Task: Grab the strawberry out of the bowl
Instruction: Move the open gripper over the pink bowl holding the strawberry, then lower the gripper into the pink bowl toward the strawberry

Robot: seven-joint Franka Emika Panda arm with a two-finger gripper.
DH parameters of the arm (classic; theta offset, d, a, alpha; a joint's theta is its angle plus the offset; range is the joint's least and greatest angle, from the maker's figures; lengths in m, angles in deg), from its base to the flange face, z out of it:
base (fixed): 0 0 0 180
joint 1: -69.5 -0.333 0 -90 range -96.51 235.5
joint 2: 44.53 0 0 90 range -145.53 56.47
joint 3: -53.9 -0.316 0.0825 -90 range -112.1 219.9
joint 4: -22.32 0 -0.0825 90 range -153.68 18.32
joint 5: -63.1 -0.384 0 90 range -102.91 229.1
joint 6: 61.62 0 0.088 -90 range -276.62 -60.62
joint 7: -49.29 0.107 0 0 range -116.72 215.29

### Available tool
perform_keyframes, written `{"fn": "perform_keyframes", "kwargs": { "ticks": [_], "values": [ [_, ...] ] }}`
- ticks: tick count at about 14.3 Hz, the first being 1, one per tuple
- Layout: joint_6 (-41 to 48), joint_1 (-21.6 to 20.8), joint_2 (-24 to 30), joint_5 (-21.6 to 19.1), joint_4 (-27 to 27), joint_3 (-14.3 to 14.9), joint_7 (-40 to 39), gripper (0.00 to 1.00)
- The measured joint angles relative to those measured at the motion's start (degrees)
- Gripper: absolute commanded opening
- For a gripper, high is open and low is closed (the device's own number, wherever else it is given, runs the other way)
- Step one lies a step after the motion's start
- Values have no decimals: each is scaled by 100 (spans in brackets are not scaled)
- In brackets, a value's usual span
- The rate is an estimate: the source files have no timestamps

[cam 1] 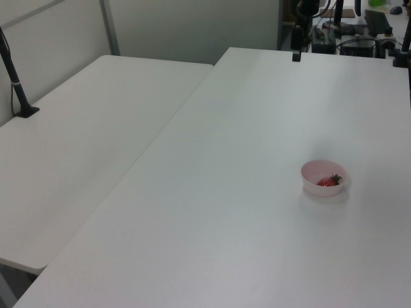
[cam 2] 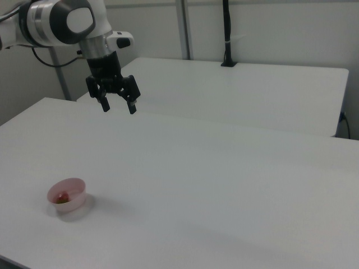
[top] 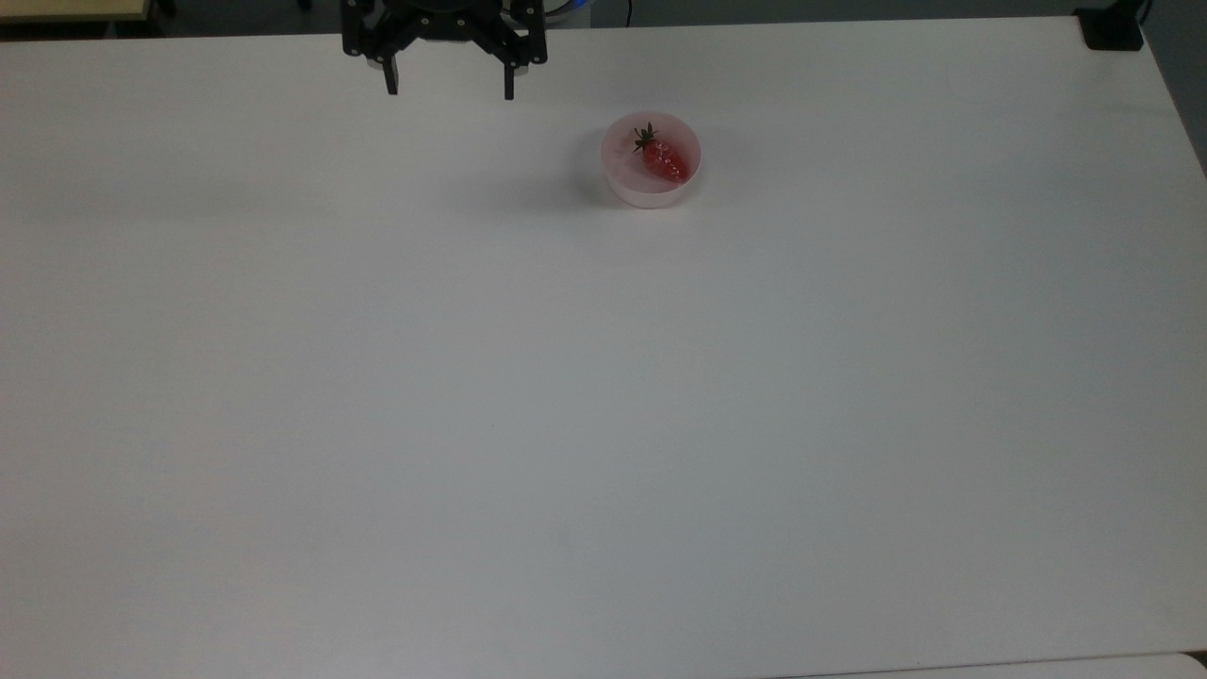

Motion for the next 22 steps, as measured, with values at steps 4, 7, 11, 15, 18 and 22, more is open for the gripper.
{"fn": "perform_keyframes", "kwargs": {
  "ticks": [4, 7, 11, 15, 18, 22],
  "values": [
    [0, -241, -179, -4, -118, -43, -5, 100],
    [0, -687, -229, -123, -505, -54, 1, 96],
    [-410, -1296, -255, -253, -1434, -147, 213, 91],
    [-962, -1611, -279, -253, -2193, -377, 564, 78],
    [-994, -1817, -383, -253, -2360, -399, 770, 71],
    [-1191, -1874, -645, -253, -2384, -399, 818, 68]
  ]
}}
